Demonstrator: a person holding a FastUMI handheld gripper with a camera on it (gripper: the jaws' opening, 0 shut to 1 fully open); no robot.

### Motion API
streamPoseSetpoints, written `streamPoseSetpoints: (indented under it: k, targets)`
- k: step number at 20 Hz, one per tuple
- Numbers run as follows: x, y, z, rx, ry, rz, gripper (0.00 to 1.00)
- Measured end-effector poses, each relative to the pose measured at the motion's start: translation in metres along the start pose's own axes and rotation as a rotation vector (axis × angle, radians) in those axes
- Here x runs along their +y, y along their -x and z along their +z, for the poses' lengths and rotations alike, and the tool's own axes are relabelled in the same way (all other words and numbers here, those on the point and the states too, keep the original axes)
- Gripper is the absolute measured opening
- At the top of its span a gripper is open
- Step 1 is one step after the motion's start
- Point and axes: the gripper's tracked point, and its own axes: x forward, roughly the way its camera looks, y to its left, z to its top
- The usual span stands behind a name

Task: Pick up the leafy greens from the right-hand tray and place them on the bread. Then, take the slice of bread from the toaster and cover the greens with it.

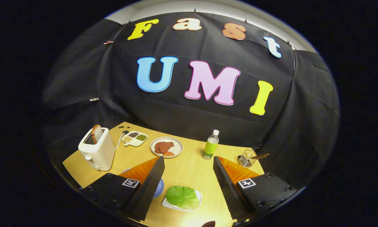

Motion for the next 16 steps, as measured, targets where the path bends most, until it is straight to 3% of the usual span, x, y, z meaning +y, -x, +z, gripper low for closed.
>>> streamPoseSetpoints:
  k: [16]
  targets:
    - [0.018, -0.067, -0.176, 0.397, 0.137, 0.210, 0.96]
